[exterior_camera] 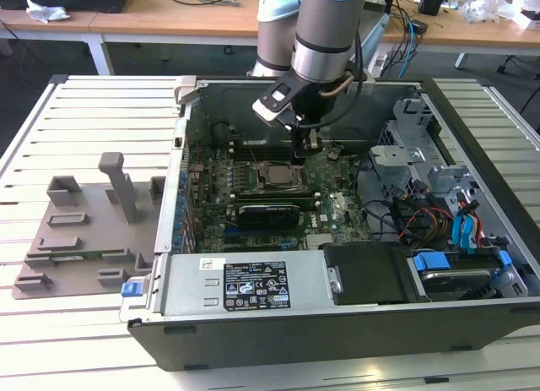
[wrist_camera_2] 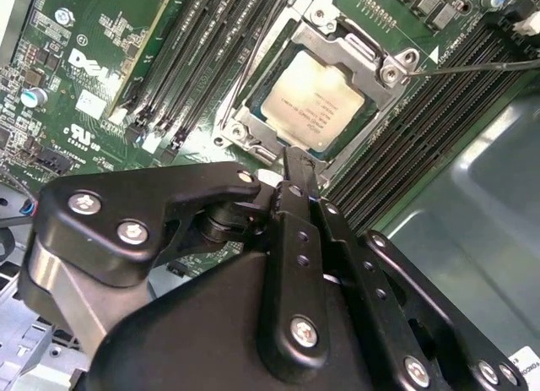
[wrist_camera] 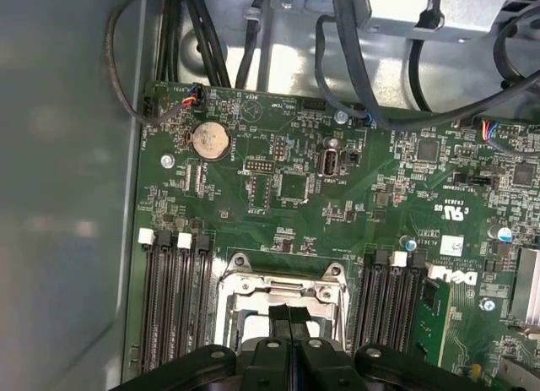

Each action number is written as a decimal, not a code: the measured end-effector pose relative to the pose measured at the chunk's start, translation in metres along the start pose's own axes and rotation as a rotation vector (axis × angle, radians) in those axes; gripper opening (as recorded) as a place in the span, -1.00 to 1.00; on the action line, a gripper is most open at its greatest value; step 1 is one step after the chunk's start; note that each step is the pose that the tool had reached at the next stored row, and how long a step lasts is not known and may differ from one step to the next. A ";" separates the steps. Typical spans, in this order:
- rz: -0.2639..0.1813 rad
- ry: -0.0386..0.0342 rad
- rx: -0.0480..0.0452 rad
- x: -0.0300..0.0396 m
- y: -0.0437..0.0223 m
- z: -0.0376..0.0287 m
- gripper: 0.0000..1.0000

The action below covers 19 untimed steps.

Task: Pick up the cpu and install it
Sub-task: 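Close the cpu cover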

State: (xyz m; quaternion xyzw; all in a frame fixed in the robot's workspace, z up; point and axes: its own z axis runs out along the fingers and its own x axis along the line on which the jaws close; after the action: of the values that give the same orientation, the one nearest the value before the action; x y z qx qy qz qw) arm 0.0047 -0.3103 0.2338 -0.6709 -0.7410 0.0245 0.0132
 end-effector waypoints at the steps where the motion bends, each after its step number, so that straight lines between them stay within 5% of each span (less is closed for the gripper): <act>1: 0.000 -0.0001 0.0001 0.0000 -0.0004 0.0003 -0.79; 19: 0.000 0.0000 0.0000 0.0019 -0.0163 0.0166 -0.79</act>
State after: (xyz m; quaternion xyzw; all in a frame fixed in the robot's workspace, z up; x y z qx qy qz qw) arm -0.0125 -0.3103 0.2181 -0.6709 -0.7410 0.0245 0.0133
